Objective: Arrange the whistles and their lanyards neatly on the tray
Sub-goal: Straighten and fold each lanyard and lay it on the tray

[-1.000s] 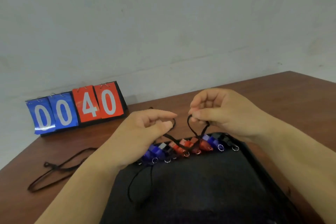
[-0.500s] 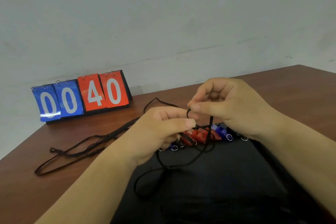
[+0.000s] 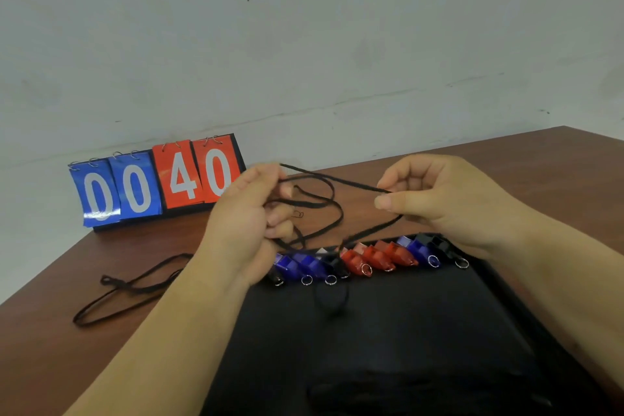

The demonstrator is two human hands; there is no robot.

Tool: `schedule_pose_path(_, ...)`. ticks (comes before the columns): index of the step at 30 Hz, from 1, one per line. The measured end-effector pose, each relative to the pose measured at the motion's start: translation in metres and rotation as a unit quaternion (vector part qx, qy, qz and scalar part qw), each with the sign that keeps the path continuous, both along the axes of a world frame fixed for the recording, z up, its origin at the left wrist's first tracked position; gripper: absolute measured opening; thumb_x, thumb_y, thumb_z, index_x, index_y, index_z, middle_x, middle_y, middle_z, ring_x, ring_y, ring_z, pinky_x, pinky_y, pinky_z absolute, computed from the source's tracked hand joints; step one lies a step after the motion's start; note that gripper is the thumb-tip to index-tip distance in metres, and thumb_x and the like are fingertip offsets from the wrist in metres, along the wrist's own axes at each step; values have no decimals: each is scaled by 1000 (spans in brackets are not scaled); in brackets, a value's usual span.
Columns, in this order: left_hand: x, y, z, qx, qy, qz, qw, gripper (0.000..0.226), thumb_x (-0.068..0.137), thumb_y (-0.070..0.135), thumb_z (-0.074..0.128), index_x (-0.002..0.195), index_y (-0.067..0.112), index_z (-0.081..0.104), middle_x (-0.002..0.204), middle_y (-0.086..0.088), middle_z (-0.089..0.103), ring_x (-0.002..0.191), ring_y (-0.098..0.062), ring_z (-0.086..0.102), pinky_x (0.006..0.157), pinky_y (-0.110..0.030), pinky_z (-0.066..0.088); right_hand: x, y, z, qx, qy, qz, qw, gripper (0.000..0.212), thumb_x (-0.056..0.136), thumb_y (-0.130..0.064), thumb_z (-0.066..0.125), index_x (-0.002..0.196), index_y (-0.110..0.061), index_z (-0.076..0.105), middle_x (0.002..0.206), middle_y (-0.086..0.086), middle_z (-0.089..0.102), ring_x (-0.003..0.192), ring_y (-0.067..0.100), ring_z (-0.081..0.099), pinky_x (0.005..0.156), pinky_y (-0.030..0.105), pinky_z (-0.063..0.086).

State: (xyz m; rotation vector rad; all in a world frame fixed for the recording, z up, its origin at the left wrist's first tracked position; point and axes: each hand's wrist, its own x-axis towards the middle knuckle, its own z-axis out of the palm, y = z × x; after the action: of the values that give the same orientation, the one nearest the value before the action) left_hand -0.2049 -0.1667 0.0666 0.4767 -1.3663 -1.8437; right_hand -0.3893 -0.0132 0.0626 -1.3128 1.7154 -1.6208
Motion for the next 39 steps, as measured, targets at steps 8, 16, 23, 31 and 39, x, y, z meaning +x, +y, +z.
schedule_pose_path(8,13,-34,4,134,115,96,980,23,105,28,54,85,17,57,64,6,54,43,-3,36,36,-15,24,-18,-3,-6,94,-32,-18,995,15,82,-5,80,91,-16,77,73,-1,73,71,14,63,71,31,49)
schedule_pose_path(16,14,-38,0,143,97,119,978,22,105,30,55,87,17,58,64,5,55,46,-4,38,37,-16,26,-27,-2,-8,148,104,-105,978,4,88,-28,77,88,-25,78,81,-4,77,67,3,64,72,23,50)
schedule_pose_path(23,14,-32,2,126,101,49,986,26,106,29,51,84,17,57,67,4,51,52,-6,40,44,-17,29,-30,-4,-7,89,42,-88,991,3,93,-20,70,93,-21,73,77,-5,77,62,2,62,73,30,51)
schedule_pose_path(31,13,-4,5,-4,92,-139,986,16,96,20,53,85,10,57,92,-8,71,87,-21,73,73,-31,60,-3,6,1,77,44,63,994,10,95,-5,66,97,-15,66,72,-3,70,64,10,68,60,22,51)
schedule_pose_path(39,13,12,5,-35,88,-213,972,17,89,20,60,87,3,57,108,-20,75,114,-37,71,85,-40,61,16,8,-1,175,167,157,958,22,89,-23,76,109,-34,76,93,4,75,74,8,65,80,26,54)
